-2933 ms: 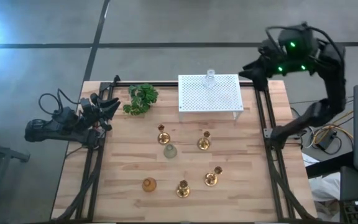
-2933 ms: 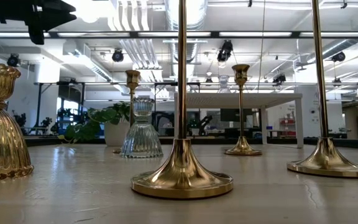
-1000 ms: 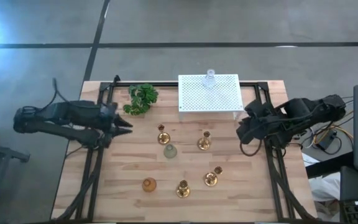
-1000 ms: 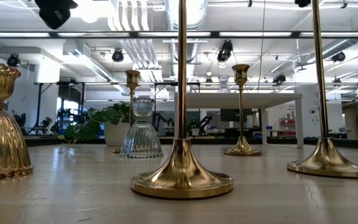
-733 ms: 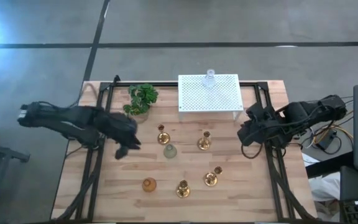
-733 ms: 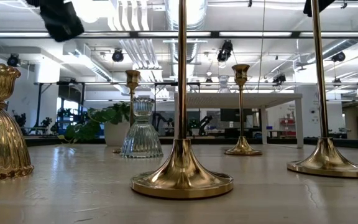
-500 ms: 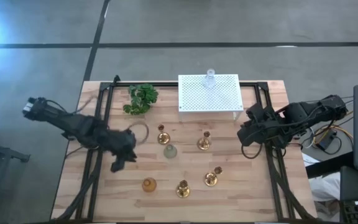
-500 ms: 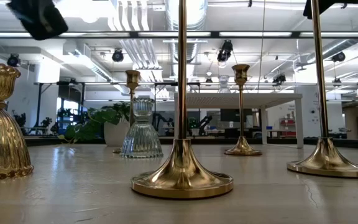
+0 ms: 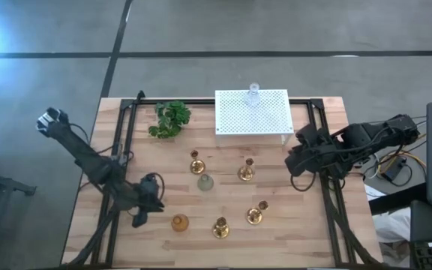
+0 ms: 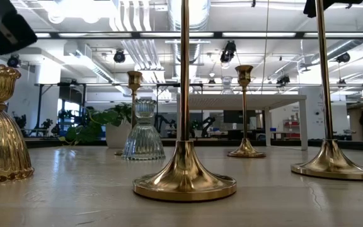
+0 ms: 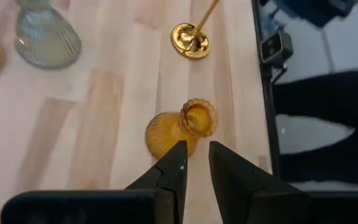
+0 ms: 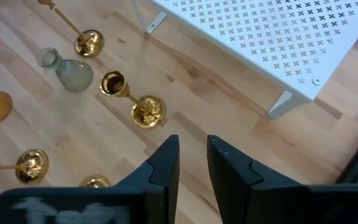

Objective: Pick & Place candle stick holders
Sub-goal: Put the yellow glass candle holder on the shelf

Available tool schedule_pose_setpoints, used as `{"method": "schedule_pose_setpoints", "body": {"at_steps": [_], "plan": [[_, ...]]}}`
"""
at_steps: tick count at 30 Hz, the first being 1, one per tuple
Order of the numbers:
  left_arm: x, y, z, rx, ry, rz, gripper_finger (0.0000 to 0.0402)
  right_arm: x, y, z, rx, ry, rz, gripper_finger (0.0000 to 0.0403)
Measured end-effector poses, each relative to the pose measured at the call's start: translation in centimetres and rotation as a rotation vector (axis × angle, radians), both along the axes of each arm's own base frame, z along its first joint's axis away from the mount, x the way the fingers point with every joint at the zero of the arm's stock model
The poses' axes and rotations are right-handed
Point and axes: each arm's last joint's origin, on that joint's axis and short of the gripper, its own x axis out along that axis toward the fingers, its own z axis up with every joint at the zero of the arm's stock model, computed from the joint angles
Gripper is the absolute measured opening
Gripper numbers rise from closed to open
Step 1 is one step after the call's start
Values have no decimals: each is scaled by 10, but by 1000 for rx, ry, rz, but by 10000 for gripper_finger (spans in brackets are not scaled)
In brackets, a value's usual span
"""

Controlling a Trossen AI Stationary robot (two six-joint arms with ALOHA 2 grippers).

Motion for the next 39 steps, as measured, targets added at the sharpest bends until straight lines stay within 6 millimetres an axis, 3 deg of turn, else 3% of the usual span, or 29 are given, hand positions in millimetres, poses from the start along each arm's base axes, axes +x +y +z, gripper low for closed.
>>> {"method": "schedule_pose_setpoints", "body": {"at_steps": [10, 20, 29, 39], "plan": [[12, -9, -12, -62, 13, -28, 111, 2, 1, 1, 6, -23, 4, 66], [37, 1, -20, -68, 102, -45, 152, 3, 1, 1, 0, -27, 20, 70], [50, 6, -29, -92, 144, -88, 156, 3, 1, 1, -1, -25, 21, 80], [63, 3, -39, -116, 151, -127, 156, 3, 1, 1, -5, -23, 25, 64]]}}
